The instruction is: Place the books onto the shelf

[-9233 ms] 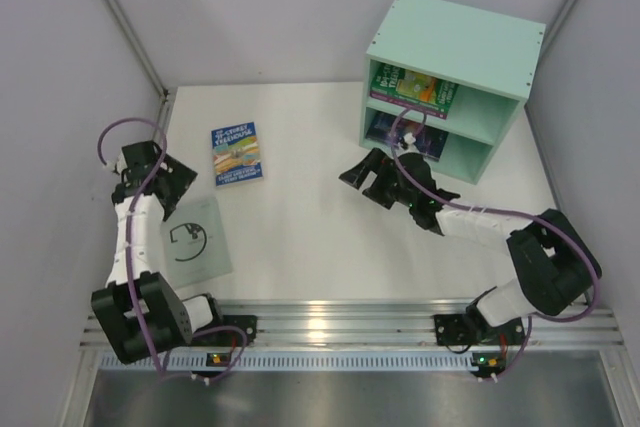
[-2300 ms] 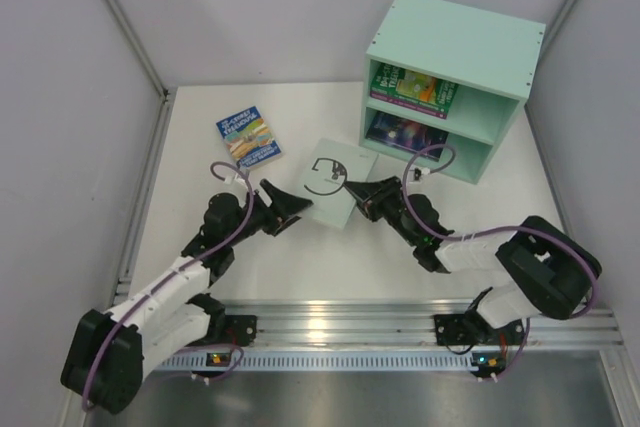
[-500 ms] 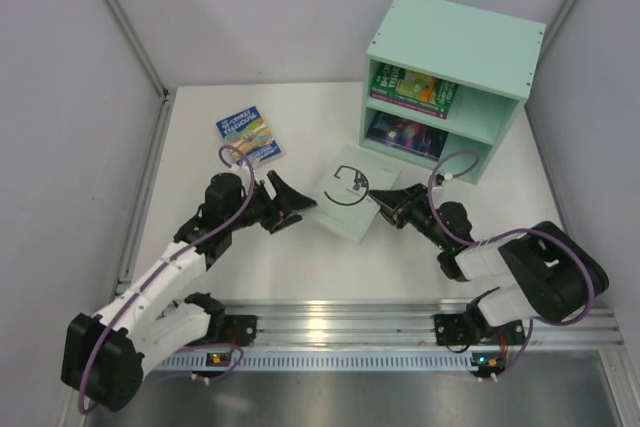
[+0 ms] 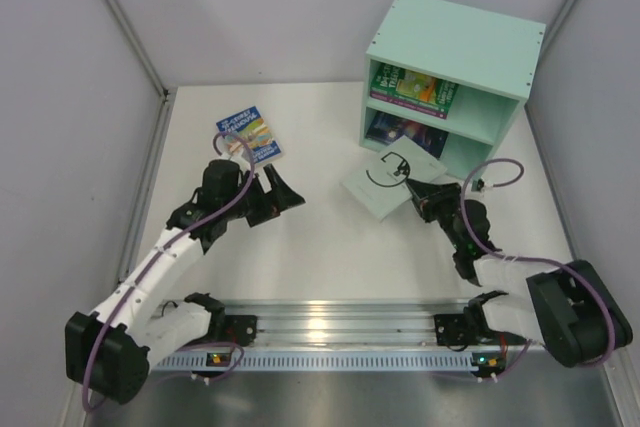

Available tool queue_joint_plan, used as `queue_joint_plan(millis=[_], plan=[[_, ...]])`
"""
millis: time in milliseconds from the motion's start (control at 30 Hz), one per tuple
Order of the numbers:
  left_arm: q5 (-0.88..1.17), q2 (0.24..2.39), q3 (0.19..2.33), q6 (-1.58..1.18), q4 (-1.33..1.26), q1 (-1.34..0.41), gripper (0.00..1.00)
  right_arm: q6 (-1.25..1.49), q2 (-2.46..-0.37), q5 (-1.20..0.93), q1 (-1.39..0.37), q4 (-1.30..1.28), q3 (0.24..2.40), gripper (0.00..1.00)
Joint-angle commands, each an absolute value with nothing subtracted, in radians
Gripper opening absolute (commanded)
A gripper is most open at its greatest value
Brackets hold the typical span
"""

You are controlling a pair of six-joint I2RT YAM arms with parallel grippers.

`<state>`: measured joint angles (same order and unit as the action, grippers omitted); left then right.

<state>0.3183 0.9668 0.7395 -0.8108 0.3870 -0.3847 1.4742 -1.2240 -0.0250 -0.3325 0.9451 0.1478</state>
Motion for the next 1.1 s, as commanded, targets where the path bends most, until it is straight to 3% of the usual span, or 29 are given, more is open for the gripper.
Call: queue_joint_plan(millis=[0,100,367,767,1067], plan=[[0.386,1.008,0.761,-0.742,0.379,-0.345,0.93,1.411,-1.095,0.097,-0.29,0.859,0.232,0.0],[0.423,1.028,0.764,-0.712,0.357,-0.313,0.93,1.439,-1.007,0.161,-0.273,0.718,0.235,0.0],[0.598,1.084,0.709,-0.704,0.278,-0.167,0.93,1.468,-0.951,0.34,-0.275,0.719,0.227,0.0],[0.66,1.186,0.761,-0.716,0.265,-0.152,0.9,1.543,-1.202,0.658,-0.345,1.113,0.221,0.0],[0.699,1.186,0.782,-0.727,0.265,-0.152,0.89,1.459,-1.474,0.874,-0.469,1.376,0.354,0.0]])
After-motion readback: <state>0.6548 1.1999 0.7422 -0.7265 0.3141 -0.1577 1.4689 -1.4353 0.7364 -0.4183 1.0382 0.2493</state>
